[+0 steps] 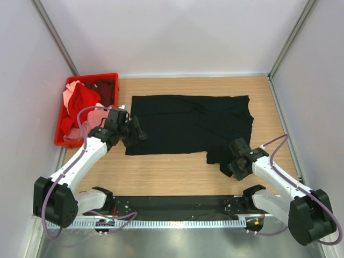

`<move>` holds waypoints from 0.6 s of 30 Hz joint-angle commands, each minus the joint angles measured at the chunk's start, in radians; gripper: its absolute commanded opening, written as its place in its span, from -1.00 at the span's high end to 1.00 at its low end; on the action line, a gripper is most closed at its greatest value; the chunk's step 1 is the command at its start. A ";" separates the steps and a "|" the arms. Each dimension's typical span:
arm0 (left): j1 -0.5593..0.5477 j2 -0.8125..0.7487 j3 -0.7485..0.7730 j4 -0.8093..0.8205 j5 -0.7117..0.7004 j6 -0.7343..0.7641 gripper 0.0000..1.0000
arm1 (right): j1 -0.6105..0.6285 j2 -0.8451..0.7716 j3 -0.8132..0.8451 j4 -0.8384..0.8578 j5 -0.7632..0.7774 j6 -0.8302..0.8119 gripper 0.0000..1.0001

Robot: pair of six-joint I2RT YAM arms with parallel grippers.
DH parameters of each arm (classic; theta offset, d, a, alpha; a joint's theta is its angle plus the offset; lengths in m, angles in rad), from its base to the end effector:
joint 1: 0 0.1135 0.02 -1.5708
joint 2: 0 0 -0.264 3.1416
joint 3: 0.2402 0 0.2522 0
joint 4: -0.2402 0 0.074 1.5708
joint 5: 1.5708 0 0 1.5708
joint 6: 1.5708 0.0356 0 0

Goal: Fold and stack the t-shirts
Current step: Fold the tshirt

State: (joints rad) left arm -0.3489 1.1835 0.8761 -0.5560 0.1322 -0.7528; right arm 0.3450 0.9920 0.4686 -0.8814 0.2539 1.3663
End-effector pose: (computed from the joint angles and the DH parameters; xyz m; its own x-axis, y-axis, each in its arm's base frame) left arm 0.2267 -0.0875 0.2579 -0.8080 -0.4272 -0.4058 -0.1823 0.8361 -0.5174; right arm 0.1307 0.0375 0.1571 -0.4708 0.8379 -0.2761 0.8503 0.5144 0.1115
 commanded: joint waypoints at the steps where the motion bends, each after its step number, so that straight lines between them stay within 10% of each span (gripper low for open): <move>1: 0.007 -0.005 -0.003 0.054 0.012 -0.010 -0.16 | 0.003 -0.036 -0.002 0.012 0.016 0.057 0.19; 15: 0.008 0.010 0.004 0.054 -0.019 -0.010 -0.11 | 0.019 0.043 -0.002 0.070 0.013 0.056 0.24; 18: 0.008 0.011 0.006 0.050 -0.039 -0.005 -0.07 | 0.017 0.039 0.002 0.075 0.030 0.053 0.91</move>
State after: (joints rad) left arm -0.3466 1.1957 0.8761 -0.5308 0.1223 -0.7593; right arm 0.3573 1.0218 0.4740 -0.8406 0.2501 1.3964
